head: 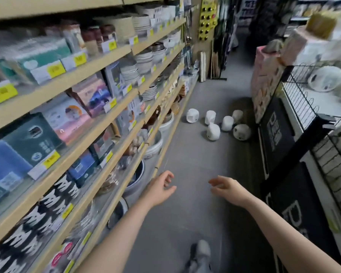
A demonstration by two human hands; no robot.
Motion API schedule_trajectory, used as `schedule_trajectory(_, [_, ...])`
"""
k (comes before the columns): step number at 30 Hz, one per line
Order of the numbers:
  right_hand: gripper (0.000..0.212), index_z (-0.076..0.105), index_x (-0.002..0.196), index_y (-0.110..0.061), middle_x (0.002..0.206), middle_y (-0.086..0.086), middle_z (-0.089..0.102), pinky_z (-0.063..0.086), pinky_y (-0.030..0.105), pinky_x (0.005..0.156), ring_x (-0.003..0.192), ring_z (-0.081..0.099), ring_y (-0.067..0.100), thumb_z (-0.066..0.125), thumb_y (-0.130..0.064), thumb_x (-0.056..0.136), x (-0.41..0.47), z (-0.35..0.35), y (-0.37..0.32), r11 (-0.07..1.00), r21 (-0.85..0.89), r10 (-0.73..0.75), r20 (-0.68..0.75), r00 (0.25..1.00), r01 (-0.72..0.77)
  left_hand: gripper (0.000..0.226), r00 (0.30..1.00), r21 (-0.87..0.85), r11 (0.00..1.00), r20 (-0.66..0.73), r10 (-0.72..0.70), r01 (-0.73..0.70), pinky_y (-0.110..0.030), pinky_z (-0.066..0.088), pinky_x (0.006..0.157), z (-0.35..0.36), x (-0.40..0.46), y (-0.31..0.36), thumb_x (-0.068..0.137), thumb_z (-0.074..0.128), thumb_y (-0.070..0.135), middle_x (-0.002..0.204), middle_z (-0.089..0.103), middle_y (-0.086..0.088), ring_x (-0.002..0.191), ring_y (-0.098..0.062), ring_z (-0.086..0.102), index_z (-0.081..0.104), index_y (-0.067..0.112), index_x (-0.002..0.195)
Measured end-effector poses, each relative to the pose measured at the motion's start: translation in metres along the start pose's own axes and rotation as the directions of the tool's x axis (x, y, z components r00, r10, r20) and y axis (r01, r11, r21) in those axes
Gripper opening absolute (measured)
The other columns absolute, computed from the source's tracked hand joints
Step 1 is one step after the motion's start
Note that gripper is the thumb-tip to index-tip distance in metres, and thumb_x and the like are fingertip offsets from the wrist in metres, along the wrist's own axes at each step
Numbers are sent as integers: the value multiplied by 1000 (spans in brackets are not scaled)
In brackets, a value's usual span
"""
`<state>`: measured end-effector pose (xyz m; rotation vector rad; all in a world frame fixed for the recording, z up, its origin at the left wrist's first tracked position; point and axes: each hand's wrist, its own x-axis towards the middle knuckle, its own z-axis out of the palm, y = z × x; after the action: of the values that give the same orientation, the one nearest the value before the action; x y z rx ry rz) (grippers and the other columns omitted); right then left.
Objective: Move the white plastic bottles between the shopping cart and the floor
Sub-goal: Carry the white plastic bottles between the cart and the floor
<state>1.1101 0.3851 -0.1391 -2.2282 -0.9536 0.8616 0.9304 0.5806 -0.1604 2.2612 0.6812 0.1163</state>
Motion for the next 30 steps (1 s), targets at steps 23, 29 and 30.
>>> schedule_trajectory(23, [41, 50, 128, -26, 124, 4, 52, 47, 32, 93, 108, 55, 18, 62, -27, 89, 501, -261, 67, 997, -62, 48, -42, 998, -50, 34, 999, 10, 999, 19, -41, 41, -30, 47, 81, -18, 578, 18, 88, 63, 25, 102, 54, 8, 88, -16, 59, 49, 20, 118])
schedule_trajectory(29, [40, 52, 127, -22, 122, 1, 53, 45, 27, 90, 101, 53, 12, 62, -26, 88, 597, -330, 90, 985, -55, 159, -63, 985, -162, 34, 992, 77, 996, 111, -53, 45, -28, 44, 78, -23, 727, 27, 89, 60, 27, 104, 55, 8, 90, -16, 58, 49, 21, 121])
schedule_trajectory(30, [41, 52, 127, -22, 121, 1, 53, 45, 27, 90, 102, 54, 13, 63, -26, 88, 609, -340, 96, 982, -56, 176, -62, 982, -180, 35, 990, 80, 996, 131, -46, 36, -29, 45, 80, -21, 745, 31, 89, 60, 27, 104, 54, 8, 91, -16, 58, 49, 21, 122])
